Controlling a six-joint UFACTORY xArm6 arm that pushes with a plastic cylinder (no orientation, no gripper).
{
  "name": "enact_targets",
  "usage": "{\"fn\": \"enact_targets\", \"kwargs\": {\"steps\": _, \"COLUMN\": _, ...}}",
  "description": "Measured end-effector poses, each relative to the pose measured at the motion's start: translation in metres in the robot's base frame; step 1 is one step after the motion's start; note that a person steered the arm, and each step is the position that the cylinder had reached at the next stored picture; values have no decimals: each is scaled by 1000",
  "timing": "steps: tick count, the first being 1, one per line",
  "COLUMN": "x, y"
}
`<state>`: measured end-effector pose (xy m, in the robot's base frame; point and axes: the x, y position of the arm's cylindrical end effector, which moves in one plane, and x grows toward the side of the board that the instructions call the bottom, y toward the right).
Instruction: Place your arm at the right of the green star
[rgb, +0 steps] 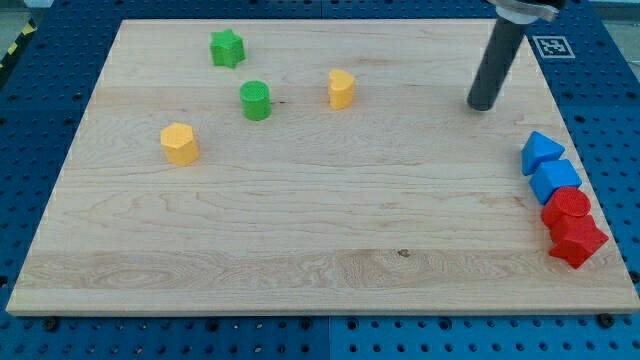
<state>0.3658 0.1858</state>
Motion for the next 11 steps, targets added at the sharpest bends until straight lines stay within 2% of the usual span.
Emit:
{"fn": "enact_targets", "kwargs": {"steps": 1, "x": 0, "y": -42}}
{"fn": "enact_targets", "kwargs": {"steps": 2, "x": -32, "y": -100}}
{"fn": "enact_targets", "kwargs": {"steps": 4, "x": -98, "y": -133}}
{"fn": "enact_targets", "kwargs": {"steps": 5, "x": -99, "y": -190}}
{"fn": "enact_targets", "kwargs": {"steps": 11, "x": -95, "y": -234}}
